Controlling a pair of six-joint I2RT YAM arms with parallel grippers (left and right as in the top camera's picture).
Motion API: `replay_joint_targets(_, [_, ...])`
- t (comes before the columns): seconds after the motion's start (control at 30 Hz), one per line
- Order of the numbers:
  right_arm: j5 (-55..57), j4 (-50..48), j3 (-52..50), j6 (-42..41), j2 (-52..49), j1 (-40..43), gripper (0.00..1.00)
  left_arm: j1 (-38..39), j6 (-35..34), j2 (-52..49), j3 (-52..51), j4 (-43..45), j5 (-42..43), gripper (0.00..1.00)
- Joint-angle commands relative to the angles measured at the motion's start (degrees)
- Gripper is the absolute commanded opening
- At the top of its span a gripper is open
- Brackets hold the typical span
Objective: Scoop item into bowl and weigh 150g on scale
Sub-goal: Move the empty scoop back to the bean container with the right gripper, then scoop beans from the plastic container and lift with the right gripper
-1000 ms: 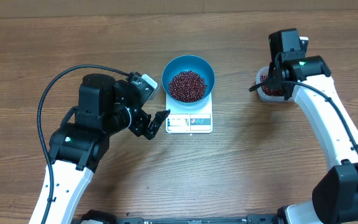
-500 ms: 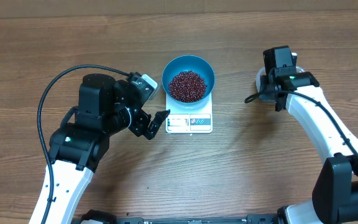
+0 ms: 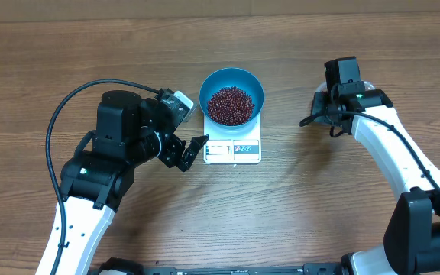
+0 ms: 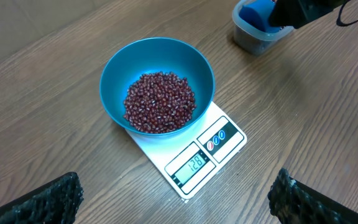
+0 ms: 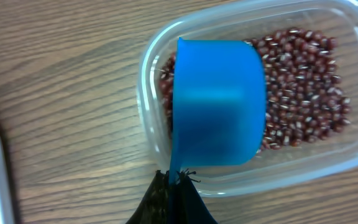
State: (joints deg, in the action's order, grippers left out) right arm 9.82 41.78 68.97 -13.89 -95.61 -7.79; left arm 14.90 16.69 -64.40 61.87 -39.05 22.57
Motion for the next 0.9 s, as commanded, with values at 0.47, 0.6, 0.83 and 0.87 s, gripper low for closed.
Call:
replay_joint_targets(0.47, [-27.74, -0.79, 1.99, -0.87, 0.90, 15.91, 0.04, -0.22, -0.42, -0.11, 1.40, 0.04, 1.25, 1.00])
replay_joint_targets(0.6, [-35.47, -0.46, 1.99, -0.87, 0.90, 21.35, 0.04, -0.22, -0.42, -0.11, 1.40, 0.04, 1.25, 1.00])
replay_joint_targets(0.83, [-41.81, 2.19, 1.99, -0.52, 0.90, 29.49, 0.04, -0.22, -0.42, -0.11, 1.40, 0.04, 1.25, 1.00])
replay_joint_targets(0.87, [-44.26, 2.23, 1.99, 0.92, 0.90, 30.16, 0.04, -0.22, -0.42, -0.11, 1.40, 0.04, 1.25, 0.99])
